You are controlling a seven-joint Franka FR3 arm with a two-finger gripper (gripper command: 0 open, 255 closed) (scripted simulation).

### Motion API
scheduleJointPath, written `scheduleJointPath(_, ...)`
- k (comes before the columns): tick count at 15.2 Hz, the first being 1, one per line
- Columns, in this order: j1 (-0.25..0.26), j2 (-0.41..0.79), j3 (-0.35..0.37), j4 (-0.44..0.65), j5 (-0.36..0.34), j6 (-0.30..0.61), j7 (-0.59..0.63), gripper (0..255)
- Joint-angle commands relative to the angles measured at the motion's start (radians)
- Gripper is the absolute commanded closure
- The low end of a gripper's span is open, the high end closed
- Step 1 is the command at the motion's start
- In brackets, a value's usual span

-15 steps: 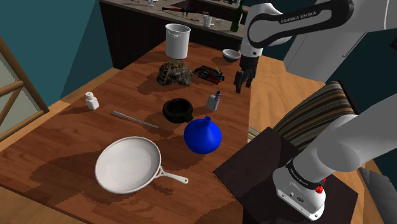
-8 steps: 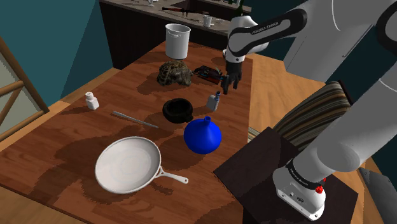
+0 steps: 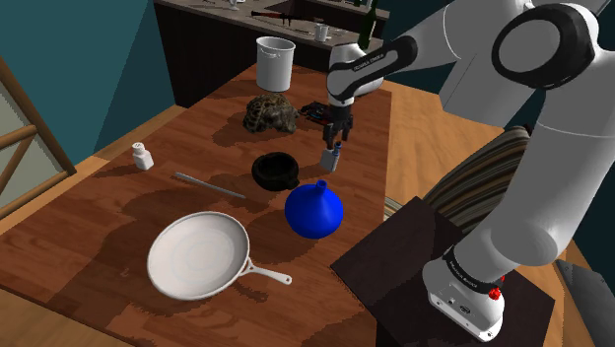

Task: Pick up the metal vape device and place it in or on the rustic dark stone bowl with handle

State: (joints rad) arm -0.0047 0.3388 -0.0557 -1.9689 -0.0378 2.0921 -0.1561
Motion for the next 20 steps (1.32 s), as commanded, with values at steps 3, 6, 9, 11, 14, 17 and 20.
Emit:
scheduleJointPath(3, -0.002, 0.118, -0.001, 0.105, -0.005, 0.014, -0.003, 0)
scheduleJointPath(6, -0.004, 0.134, -0.001, 0.085, -0.005, 0.05, -0.003, 0)
scheduleJointPath(9, -0.005, 0.152, -0.002, 0.068, -0.005, 0.085, -0.003, 0)
scheduleJointPath(11, -0.005, 0.156, -0.002, 0.065, -0.005, 0.092, -0.003, 0)
scheduleJointPath(14, -0.005, 0.156, -0.002, 0.065, -0.005, 0.092, -0.003, 0)
scheduleJointPath(17, -0.005, 0.156, -0.002, 0.065, -0.005, 0.092, -0.003, 0)
scheduleJointPath(20, -0.005, 0.156, -0.002, 0.065, -0.005, 0.092, -0.003, 255)
